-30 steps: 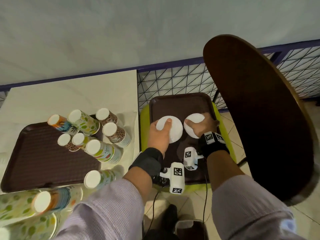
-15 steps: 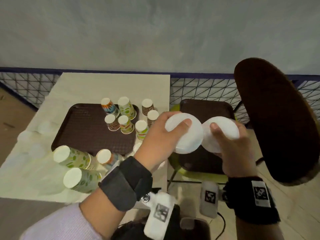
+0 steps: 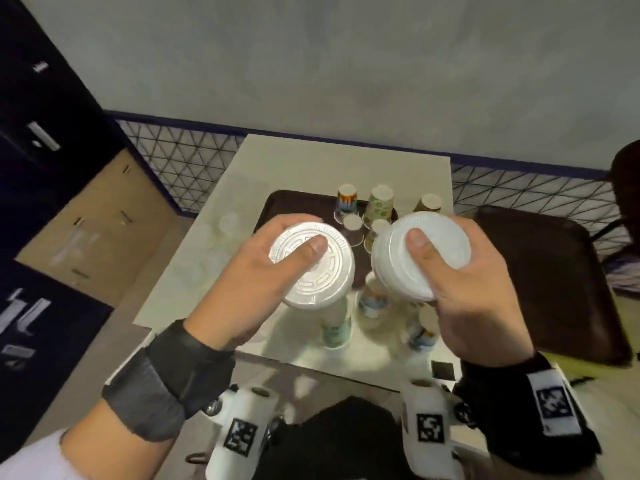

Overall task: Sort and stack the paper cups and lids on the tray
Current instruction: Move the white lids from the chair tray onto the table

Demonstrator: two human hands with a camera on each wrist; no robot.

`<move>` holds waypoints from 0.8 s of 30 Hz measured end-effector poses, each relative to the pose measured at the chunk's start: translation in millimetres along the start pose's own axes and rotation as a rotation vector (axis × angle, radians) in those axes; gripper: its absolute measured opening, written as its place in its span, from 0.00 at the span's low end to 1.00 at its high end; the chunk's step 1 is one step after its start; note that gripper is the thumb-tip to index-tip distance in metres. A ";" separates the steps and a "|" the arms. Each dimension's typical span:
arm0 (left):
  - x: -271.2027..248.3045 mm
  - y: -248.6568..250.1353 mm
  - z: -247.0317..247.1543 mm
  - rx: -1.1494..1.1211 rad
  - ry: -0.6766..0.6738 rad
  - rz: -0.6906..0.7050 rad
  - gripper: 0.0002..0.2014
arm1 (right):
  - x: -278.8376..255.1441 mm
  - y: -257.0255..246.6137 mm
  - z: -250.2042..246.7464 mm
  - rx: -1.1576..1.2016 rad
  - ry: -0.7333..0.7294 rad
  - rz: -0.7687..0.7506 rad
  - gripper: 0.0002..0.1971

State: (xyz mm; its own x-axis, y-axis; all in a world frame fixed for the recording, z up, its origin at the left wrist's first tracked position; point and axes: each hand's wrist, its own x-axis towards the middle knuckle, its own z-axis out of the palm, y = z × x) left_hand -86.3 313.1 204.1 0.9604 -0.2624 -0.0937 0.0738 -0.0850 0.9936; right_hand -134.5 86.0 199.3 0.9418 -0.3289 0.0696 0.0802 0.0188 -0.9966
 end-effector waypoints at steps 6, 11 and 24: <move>-26.0 -38.7 -111.3 0.016 0.229 -0.096 0.18 | -12.7 11.8 90.6 0.003 -0.224 0.133 0.20; -33.7 -73.0 -168.5 -0.064 0.418 -0.170 0.12 | -14.6 20.3 143.6 -0.136 -0.515 0.110 0.15; 0.0 -160.4 -229.7 -0.206 0.521 -0.416 0.24 | 21.0 142.6 276.3 -0.183 -0.449 0.555 0.09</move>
State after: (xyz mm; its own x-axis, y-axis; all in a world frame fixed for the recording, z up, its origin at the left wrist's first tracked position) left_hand -36.4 547.5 59.1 0.8415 0.2525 -0.4777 0.4630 0.1187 0.8784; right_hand -13.1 342.7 70.8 0.8738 0.1027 -0.4752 -0.4662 -0.1006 -0.8789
